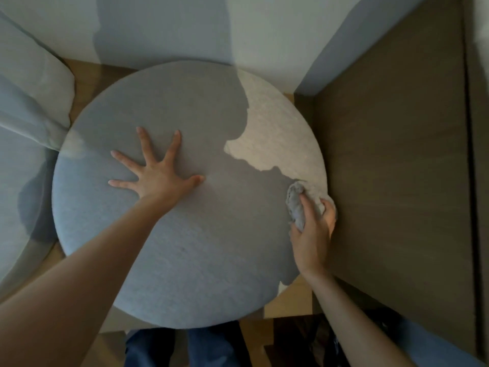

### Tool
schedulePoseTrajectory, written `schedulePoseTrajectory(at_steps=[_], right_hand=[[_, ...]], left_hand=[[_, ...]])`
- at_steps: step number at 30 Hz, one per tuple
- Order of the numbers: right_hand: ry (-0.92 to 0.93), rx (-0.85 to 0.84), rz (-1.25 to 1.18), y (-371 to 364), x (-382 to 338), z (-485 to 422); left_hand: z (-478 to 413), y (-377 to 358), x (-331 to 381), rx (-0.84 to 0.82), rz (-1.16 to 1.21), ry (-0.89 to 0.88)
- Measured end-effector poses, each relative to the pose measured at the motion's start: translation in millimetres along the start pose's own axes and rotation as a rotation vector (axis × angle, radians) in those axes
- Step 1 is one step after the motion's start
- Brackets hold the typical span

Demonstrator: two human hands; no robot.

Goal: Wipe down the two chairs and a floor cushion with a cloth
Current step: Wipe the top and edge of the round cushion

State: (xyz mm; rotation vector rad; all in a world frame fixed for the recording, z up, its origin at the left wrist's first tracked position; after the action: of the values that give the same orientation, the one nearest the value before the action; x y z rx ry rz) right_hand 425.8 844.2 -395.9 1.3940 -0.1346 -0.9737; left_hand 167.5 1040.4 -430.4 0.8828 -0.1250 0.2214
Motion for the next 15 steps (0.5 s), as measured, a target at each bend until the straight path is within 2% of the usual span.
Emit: schedulePoseTrajectory(at_steps=[3, 5, 8, 10, 12, 15], right_hand=[[-0.098, -0.087, -0.041, 0, 10, 25], [-0.104, -0.014, -0.06, 12, 3, 19], [0.075, 0.166, -0.044, 36, -37, -15], [0.179, 0.206, 0.002, 42, -66, -55], [0.177, 0.148, 0.104, 38, -82, -102], [0.08, -0.118, 0.239, 14, -76, -150]], left_hand=[[2, 0, 1, -0.013, 0.001, 0.008], [3, 1, 1, -0.017, 0.002, 0.01], [2, -1, 0, -0.013, 0.004, 0.004], [0, -2, -1, -0.001, 0.003, -0.005], [-1, -3, -2, 0.003, 0.006, -0.005], [-1, -4, -1, 0.011, -0.009, -0.005]])
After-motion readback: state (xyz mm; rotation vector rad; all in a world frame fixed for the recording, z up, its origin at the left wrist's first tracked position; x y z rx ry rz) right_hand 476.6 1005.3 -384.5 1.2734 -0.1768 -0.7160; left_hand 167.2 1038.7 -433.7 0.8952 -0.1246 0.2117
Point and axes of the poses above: each hand's wrist, its own z-axis away from the middle knuckle, its own y-axis out of the back of the hand, x = y × z, the point moved 7 cm from there along -z, towards the middle knuckle, and after that the axes turned 3 degrees about -x, right-handed, at the moved point
